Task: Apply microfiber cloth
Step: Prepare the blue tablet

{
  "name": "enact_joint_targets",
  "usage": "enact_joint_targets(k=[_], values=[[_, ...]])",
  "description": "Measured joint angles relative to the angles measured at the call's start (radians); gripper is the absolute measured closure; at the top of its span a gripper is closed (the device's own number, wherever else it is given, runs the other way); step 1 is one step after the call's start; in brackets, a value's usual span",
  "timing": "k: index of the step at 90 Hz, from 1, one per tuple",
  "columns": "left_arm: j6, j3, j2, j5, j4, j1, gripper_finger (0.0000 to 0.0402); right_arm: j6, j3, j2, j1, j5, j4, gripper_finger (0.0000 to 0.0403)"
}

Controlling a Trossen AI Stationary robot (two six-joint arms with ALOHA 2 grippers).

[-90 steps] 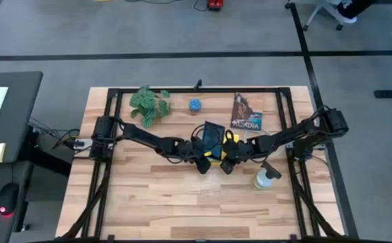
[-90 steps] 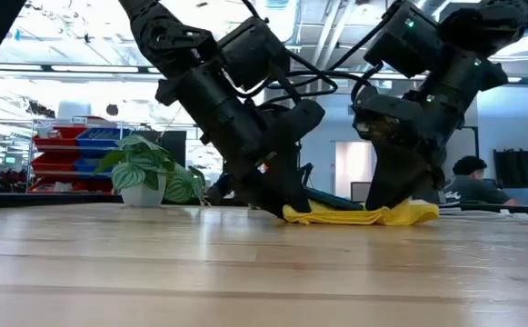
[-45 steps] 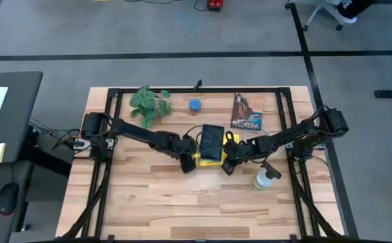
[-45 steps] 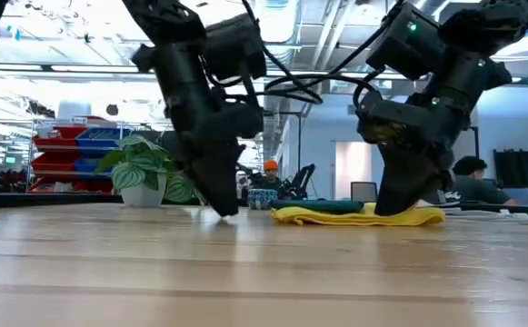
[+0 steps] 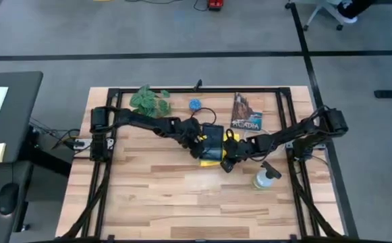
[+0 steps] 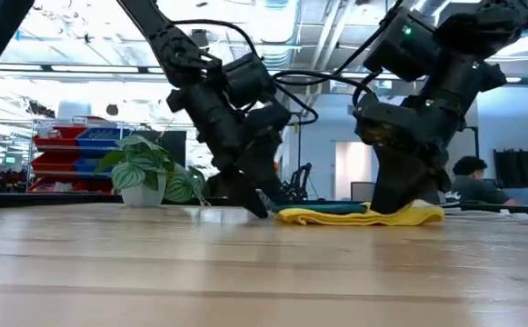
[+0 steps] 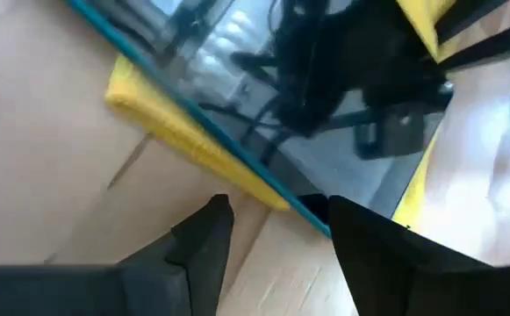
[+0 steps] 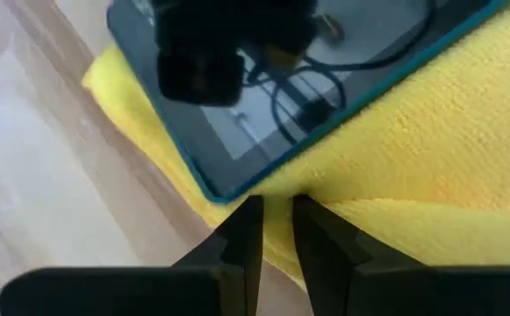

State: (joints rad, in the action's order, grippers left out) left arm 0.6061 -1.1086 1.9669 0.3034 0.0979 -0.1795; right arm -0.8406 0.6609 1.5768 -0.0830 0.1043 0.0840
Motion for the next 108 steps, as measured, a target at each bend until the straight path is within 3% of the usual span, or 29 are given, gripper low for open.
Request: enact_joint_targets(k=[59,78,89,108], values=[[0.003,0.002,0.014,0.092,-0.238,0.035,0.0228,0.014,-0.001,0.000,-0.003,-0.005,-0.001,0.0347],[0.003,0.000,0.013,0.103,-0.230,0.041,0.0234,0.020,-0.001,0.000,-0.009,0.004,-0.014,0.0347],[-0.001,0.000,0.012,0.085,-0.204,0.043,0.0270,0.026,0.000,0.000,-0.009,0.014,-0.019,0.0347],[-0.049,-0.003,-0.011,0.043,-0.174,0.046,0.0387,0.026,0.001,0.000,-0.027,0.036,-0.011,0.0347]])
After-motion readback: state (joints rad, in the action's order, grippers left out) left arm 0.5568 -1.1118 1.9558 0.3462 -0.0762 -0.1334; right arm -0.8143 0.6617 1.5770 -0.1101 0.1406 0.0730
